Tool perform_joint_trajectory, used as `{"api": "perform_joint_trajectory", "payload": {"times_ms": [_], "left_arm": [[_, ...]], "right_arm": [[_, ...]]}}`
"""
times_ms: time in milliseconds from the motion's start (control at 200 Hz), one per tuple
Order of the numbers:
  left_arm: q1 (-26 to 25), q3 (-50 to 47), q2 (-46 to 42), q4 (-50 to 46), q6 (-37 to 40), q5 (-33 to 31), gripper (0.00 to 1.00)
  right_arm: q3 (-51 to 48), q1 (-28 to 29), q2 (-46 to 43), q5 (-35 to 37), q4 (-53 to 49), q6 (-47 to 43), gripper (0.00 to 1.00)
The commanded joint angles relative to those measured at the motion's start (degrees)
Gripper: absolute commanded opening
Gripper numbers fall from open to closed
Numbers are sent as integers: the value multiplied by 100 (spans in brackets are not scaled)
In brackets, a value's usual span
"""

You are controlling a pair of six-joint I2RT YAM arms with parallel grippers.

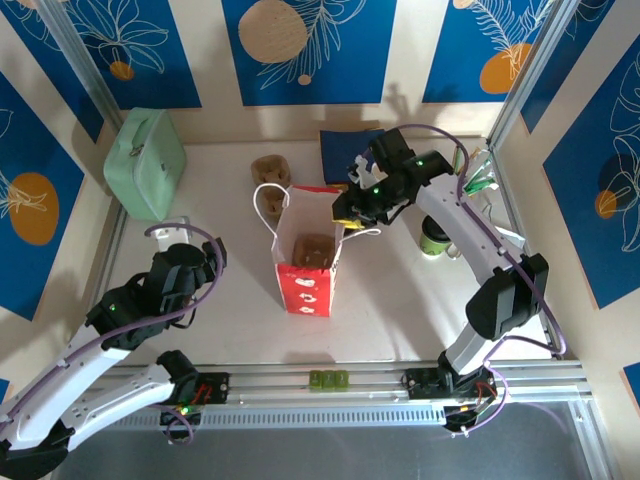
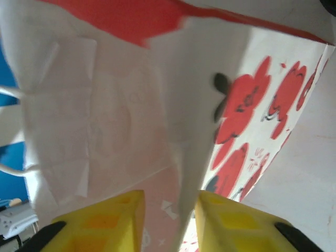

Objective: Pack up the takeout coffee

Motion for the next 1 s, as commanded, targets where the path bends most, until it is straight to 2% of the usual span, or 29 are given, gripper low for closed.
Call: {"api": "perform_joint_trajectory", "payload": {"times_ms": [0,170,400,490,680,765,870,995], "left_arm": [[54,-25,-74,-102,-44,-54,73],[51,-85,-99,36,106,166,74],[49,-496,125,812,990,1620,74],[48,-764,183,1071,1076,2003,73],[47,-1436,169,1760,1084,2716,69],[47,-1718,174,2086,1020,2994,67],[49,-1962,194,2345,902,3192,66],[37,-2167,178,2566,830,3302,64]], "right_arm": [[464,-42,93,283,-516,-336,38],[871,-146,45,658,-812,-421,44],[1431,-196,-342,1388,-1147,-539,59],[1208,-245,-743,1601,-938,-662,72],[-84,-341,-1909,2307,31,-863,100],[-585,-521,-2386,2549,315,-836,99],[-1027,-1029,-2792,2549,381,-722,99],[-1514,-1979,-3162,1599,466,-632,99]]}}
